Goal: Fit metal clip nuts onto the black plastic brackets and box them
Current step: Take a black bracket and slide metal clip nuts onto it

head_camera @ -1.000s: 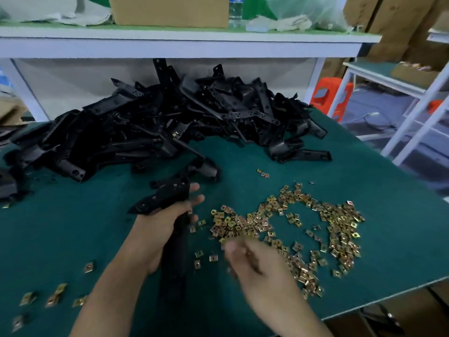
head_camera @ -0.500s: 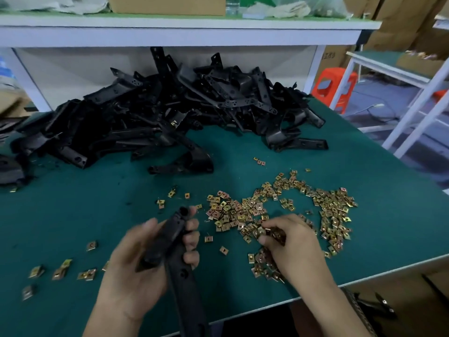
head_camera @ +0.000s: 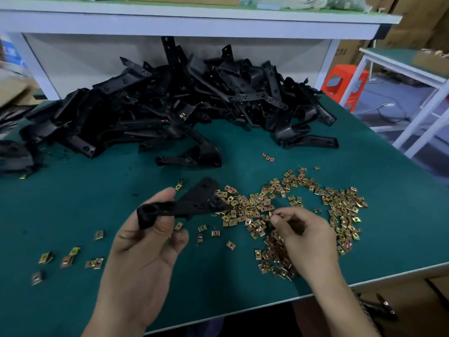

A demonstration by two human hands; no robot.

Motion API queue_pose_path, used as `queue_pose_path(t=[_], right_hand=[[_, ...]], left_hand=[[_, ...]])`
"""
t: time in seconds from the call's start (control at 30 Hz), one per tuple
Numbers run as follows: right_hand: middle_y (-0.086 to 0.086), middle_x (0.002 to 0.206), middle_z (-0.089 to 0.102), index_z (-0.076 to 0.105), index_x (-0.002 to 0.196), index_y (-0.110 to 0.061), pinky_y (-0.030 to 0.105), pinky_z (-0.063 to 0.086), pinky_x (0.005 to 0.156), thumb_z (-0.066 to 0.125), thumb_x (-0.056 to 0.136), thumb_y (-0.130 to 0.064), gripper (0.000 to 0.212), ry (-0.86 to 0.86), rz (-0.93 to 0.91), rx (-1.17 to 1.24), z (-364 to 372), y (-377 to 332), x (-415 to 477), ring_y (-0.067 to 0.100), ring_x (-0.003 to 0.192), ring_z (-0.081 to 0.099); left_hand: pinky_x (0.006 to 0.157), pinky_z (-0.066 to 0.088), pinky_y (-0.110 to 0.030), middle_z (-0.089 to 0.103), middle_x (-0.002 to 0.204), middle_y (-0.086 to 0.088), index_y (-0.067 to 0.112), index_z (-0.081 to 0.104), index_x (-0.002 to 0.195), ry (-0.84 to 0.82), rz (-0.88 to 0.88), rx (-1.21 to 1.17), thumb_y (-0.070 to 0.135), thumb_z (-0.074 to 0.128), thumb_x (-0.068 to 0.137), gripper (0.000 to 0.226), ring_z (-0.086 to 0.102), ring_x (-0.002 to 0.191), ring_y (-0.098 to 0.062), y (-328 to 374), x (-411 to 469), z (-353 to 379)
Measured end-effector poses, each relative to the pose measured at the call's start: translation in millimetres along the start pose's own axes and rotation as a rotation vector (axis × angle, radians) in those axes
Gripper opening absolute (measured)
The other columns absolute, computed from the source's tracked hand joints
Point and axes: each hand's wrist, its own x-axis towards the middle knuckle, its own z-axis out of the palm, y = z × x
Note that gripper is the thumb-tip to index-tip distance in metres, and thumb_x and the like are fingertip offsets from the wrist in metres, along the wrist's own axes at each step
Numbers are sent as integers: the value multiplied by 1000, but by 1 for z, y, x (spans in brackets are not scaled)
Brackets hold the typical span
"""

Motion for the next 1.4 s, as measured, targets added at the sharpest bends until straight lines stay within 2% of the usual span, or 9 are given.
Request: queue_pose_path(t=[0.17, 0.23, 0.4, 0.5, 0.73, 0.8, 0.97, 1.2, 1.4], right_hand=[[-9, 77, 73, 77, 92, -36, 29, 57, 72, 68, 94, -16, 22, -42, 74, 268, 2, -4, -7, 11, 75, 69], [-5, 82, 76, 77, 97, -32, 27, 58, 76, 63, 97, -11, 26, -92, 131, 429, 3, -9, -11, 11, 77, 71], [4, 94, 77, 82, 98, -25, 18, 56, 74, 60, 97, -8, 27, -195, 304, 755, 1, -25, -20, 11, 83, 71], [8, 85, 75, 80, 101, -19, 19, 56, 70, 63, 93, -6, 23, -234, 344, 884, -1, -31, -24, 14, 77, 70], [11, 77, 74, 81, 86, -14, 20, 56, 60, 76, 72, -28, 20, -243, 315, 852, 4, -35, -35, 15, 65, 70], [10, 77, 74, 81, 84, -14, 20, 56, 61, 78, 69, -31, 23, -225, 341, 848, 10, -35, -39, 15, 66, 70], [12, 75, 73, 81, 88, -15, 21, 56, 63, 73, 75, -23, 16, -255, 355, 906, 24, -43, -48, 17, 68, 70], [19, 91, 76, 79, 95, -13, 25, 57, 71, 73, 80, -14, 16, -434, 335, 909, 20, -56, -49, 24, 82, 73], [22, 98, 75, 79, 92, -8, 31, 59, 75, 76, 76, -15, 18, -434, 368, 955, 15, -58, -50, 29, 89, 72]], left_hand=[[81, 59, -24, 74, 120, -5, 17, 80, 106, 58, -30, -36, 9, 62, 84, 30, 74, 102, -23, -13, -5, 6], [92, 56, -27, 68, 131, -13, 8, 76, 113, -12, -81, -43, 1, 71, 79, 35, 67, 119, -29, -18, -6, 6], [95, 55, -31, 70, 124, -12, 7, 80, 100, 33, -36, 50, 51, 90, 66, 56, 66, 119, -25, -29, -6, 6], [90, 56, -31, 69, 117, 4, 31, 74, 114, 95, 101, 387, 43, 76, 85, 31, 68, 106, -20, -38, -10, 6], [85, 59, -29, 27, 151, 23, 70, 9, 145, -7, 243, 656, 16, 77, 79, 109, 73, 104, -24, -44, -11, -1], [85, 58, -27, 45, 152, 2, 69, 15, 144, -1, 129, 466, 5, 78, 77, 112, 73, 105, -25, -47, -12, 0], [67, 60, -30, 72, 114, -12, 18, 73, 121, 66, -286, -153, -1, 79, 60, 64, 73, 90, -24, -46, -12, 5], [65, 59, -29, 74, 104, -11, 24, 72, 89, 36, -338, -222, 14, 75, 72, 20, 72, 86, -22, -45, -21, 17], [64, 56, -26, 70, 99, -9, 23, 70, 87, 16, -349, -187, 15, 75, 74, 16, 69, 87, -20, -45, -23, 17]])
